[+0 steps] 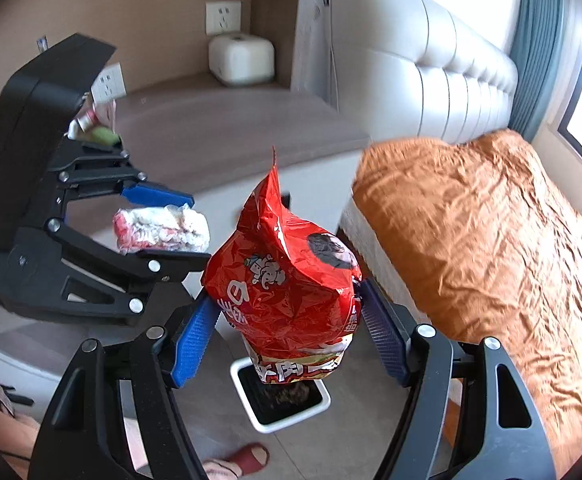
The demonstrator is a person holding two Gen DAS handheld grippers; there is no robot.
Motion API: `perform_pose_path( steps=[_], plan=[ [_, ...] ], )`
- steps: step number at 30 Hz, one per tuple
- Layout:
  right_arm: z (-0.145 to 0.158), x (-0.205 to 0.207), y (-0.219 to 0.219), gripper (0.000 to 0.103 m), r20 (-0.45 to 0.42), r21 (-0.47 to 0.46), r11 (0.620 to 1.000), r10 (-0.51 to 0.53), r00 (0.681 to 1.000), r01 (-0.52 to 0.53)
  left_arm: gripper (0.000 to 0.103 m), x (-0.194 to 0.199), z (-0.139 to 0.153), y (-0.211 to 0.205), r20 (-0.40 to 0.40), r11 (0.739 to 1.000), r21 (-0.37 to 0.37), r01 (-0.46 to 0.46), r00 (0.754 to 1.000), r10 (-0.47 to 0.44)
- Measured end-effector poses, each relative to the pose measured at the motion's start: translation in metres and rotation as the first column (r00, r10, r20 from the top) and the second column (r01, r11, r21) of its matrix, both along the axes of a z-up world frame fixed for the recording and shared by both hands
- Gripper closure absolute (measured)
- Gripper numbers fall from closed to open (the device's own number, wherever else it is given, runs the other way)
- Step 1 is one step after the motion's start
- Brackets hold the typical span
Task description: Collect trash
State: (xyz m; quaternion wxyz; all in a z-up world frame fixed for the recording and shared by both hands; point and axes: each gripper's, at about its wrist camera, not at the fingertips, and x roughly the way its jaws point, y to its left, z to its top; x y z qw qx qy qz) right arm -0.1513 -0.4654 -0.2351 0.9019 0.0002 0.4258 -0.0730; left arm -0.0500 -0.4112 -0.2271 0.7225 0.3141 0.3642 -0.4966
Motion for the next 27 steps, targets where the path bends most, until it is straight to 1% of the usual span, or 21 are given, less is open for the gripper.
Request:
perform_pose_path(
  steps=[2, 5, 6, 7, 8, 9, 10, 11, 12, 13, 14, 15, 16, 17, 18, 19, 20, 23, 24, 25, 27],
  plan=[
    [-0.022, -0.005, -0.006, 0.032, -0.038, 0.004, 1.0, 0.001, 0.999, 0.0, 0.053, -0.005, -0.017, -0.011, 0.002, 0.999, 0.027, 0.044, 0.999, -0.044],
    [-0.053, -0.009, -0.014, 0.032, -0.088, 0.016, 1.0, 0.002, 0.996, -0.001, 0.053, -0.016, -0.053, -0.027, -0.014, 0.988, 0.069, 0.14, 0.99, -0.14],
    [-0.071, -0.012, -0.017, 0.032, -0.109, 0.021, 1.0, 0.009, 0.994, -0.007, 0.053, -0.019, -0.063, -0.032, -0.016, 0.984, 0.081, 0.159, 0.987, -0.158],
    [-0.071, -0.012, -0.017, 0.032, -0.109, 0.021, 1.0, 0.009, 0.994, -0.007, 0.053, -0.021, -0.078, -0.037, -0.025, 0.978, 0.093, 0.186, 0.983, -0.185],
    [-0.084, -0.013, -0.019, 0.032, -0.128, 0.023, 1.0, 0.01, 0.992, -0.007, 0.053, -0.022, -0.088, -0.041, -0.034, 0.974, 0.099, 0.204, 0.979, -0.201],
    [-0.106, -0.014, -0.023, 0.032, -0.159, 0.034, 0.999, 0.013, 0.987, -0.008, 0.053, -0.024, -0.104, -0.046, -0.048, 0.967, 0.113, 0.227, 0.974, -0.223],
    [-0.119, -0.015, -0.025, 0.032, -0.181, 0.037, 0.999, 0.014, 0.983, -0.007, 0.053, -0.025, -0.118, -0.049, -0.061, 0.961, 0.128, 0.246, 0.969, -0.24],
    [-0.138, -0.016, -0.028, 0.032, -0.206, 0.043, 0.999, 0.016, 0.978, -0.007, 0.053, -0.027, -0.132, -0.052, -0.069, 0.955, 0.138, 0.262, 0.964, -0.255],
    [-0.149, -0.015, -0.029, 0.032, -0.222, 0.048, 0.999, 0.019, 0.975, -0.009, 0.053, -0.029, -0.149, -0.056, -0.078, 0.947, 0.151, 0.284, 0.958, -0.275],
    [-0.173, -0.016, -0.032, 0.032, -0.25, 0.055, 0.998, 0.025, 0.968, -0.012, 0.053, -0.031, -0.167, -0.059, -0.091, 0.938, 0.163, 0.306, 0.951, -0.294],
    [-0.186, -0.016, -0.033, 0.032, -0.266, 0.06, 0.998, 0.03, 0.963, -0.014, 0.053, -0.032, -0.18, -0.062, -0.105, 0.931, 0.166, 0.323, 0.945, -0.31],
    [-0.201, -0.017, -0.034, 0.032, -0.284, 0.065, 0.998, 0.039, 0.958, -0.021, 0.053, -0.033, -0.198, -0.065, -0.129, 0.921, 0.166, 0.353, 0.934, -0.334],
    [-0.224, -0.018, -0.034, 0.032, -0.302, 0.058, 0.997, 0.057, 0.952, -0.041, 0.053, -0.035, -0.218, -0.068, -0.152, 0.908, 0.175, 0.38, 0.922, -0.356],
    [-0.246, -0.018, -0.033, 0.032, -0.325, 0.042, 0.997, 0.071, 0.943, -0.06, 0.053, -0.037, -0.234, -0.069, -0.161, 0.9, 0.187, 0.394, 0.916, -0.368],
    [-0.266, -0.02, -0.033, 0.032, -0.349, 0.043, 0.996, 0.085, 0.933, -0.075, 0.053, -0.039, -0.261, -0.071, -0.178, 0.884, 0.208, 0.419, 0.905, -0.387],
    [-0.292, -0.02, -0.034, 0.032, -0.38, 0.056, 0.995, 0.097, 0.92, -0.082, 0.053, -0.042, -0.274, -0.071, -0.187, 0.877, 0.219, 0.428, 0.9, -0.393],
    [-0.313, -0.019, -0.034, 0.032, -0.401, 0.067, 0.994, 0.106, 0.91, -0.086, 0.053, -0.043, -0.295, -0.073, -0.202, 0.866, 0.229, 0.444, 0.892, -0.403],
    [-0.357, -0.018, -0.03, 0.032, -0.43, 0.076, 0.991, 0.135, 0.893, -0.113, 0.053, -0.049, -0.33, -0.076, -0.218, 0.845, 0.241, 0.477, 0.875, -0.432],
    [-0.367, -0.018, -0.03, 0.032, -0.435, 0.078, 0.99, 0.139, 0.889, -0.117, 0.053, -0.05, -0.348, -0.077, -0.229, 0.837, 0.249, 0.488, 0.869, -0.439],
    [-0.383, -0.018, -0.028, 0.032, -0.441, 0.078, 0.989, 0.146, 0.886, -0.125, 0.053, -0.05, -0.359, -0.079, -0.238, 0.831, 0.26, 0.492, 0.867, -0.438],
    [-0.399, -0.015, -0.025, 0.032, -0.449, 0.076, 0.987, 0.158, 0.879, -0.139, 0.053, -0.048, -0.386, -0.08, -0.252, 0.823, 0.283, 0.493, 0.866, -0.432]
  ],
)
